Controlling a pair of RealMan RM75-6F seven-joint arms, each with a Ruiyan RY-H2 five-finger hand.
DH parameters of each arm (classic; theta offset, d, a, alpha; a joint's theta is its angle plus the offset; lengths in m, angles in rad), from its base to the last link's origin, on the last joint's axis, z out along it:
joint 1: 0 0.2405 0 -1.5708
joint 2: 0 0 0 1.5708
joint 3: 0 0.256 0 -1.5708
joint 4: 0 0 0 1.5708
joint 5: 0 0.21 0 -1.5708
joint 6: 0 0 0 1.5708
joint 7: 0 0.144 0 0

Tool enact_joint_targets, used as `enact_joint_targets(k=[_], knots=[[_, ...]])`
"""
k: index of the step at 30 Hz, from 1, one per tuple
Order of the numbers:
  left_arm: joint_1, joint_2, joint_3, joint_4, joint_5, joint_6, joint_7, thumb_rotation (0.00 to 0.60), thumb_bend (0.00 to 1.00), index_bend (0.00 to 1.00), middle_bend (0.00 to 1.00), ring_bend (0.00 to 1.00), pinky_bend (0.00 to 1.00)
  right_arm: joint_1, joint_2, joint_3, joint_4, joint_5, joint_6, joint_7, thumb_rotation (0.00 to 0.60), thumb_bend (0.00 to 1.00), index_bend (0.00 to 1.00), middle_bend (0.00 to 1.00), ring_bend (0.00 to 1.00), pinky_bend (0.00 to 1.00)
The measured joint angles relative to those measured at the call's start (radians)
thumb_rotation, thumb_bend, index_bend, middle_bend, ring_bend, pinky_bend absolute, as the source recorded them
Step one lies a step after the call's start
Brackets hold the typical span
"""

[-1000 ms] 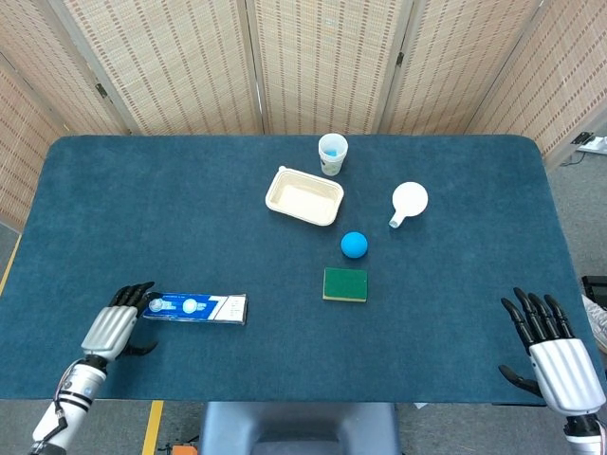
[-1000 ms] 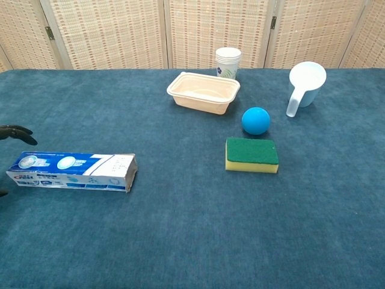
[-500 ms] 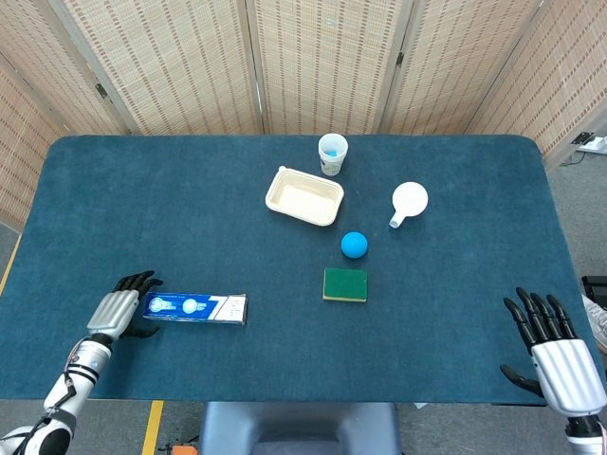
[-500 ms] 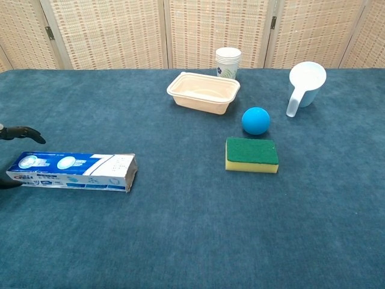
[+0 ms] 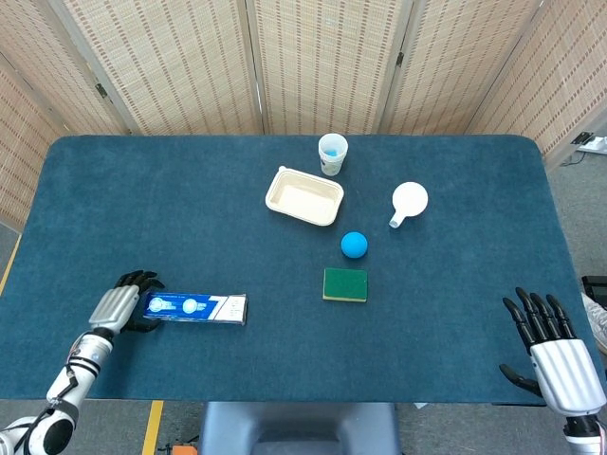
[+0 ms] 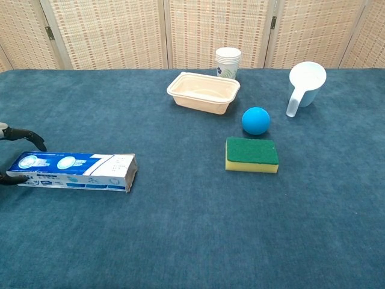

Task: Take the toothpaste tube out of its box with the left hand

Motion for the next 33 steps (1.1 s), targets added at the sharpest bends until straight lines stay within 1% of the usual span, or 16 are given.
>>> enact_joint_targets(k=[5, 8, 15, 24, 33], knots=[[-0.003, -0.007, 0.004, 0.019, 0.001, -0.003, -0.017, 0.600, 0.31, 0.34, 0.21, 0.04, 0.00, -0.001, 0.000, 0.001, 0.000, -0.001, 0.003, 0.000, 0.600, 0.13, 0.00, 0.00, 0.00, 0.00], [-0.003, -0.005, 0.006, 0.021, 0.003, -0.002, -0.024, 0.600, 0.32, 0.36, 0.24, 0.06, 0.00, -0.002, -0.001, 0.001, 0.001, -0.001, 0.005, 0.001, 0.600, 0.13, 0.00, 0.00, 0.00, 0.00], [-0.002, 0.029, 0.010, -0.021, 0.005, 0.016, 0.008, 0.600, 0.32, 0.40, 0.31, 0.10, 0.00, -0.003, 0.000, 0.000, 0.002, -0.005, 0.008, 0.003, 0.600, 0.13, 0.00, 0.00, 0.00, 0.00], [-0.004, 0.143, 0.012, -0.164, -0.014, 0.042, 0.101, 0.600, 0.32, 0.40, 0.32, 0.11, 0.00, -0.007, 0.001, -0.002, 0.007, -0.014, 0.017, 0.011, 0.600, 0.13, 0.00, 0.00, 0.00, 0.00], [-0.019, 0.321, -0.004, -0.362, -0.044, 0.063, 0.187, 0.600, 0.32, 0.40, 0.32, 0.11, 0.00, -0.005, -0.002, -0.006, 0.005, -0.021, 0.011, 0.002, 0.600, 0.13, 0.00, 0.00, 0.00, 0.00]])
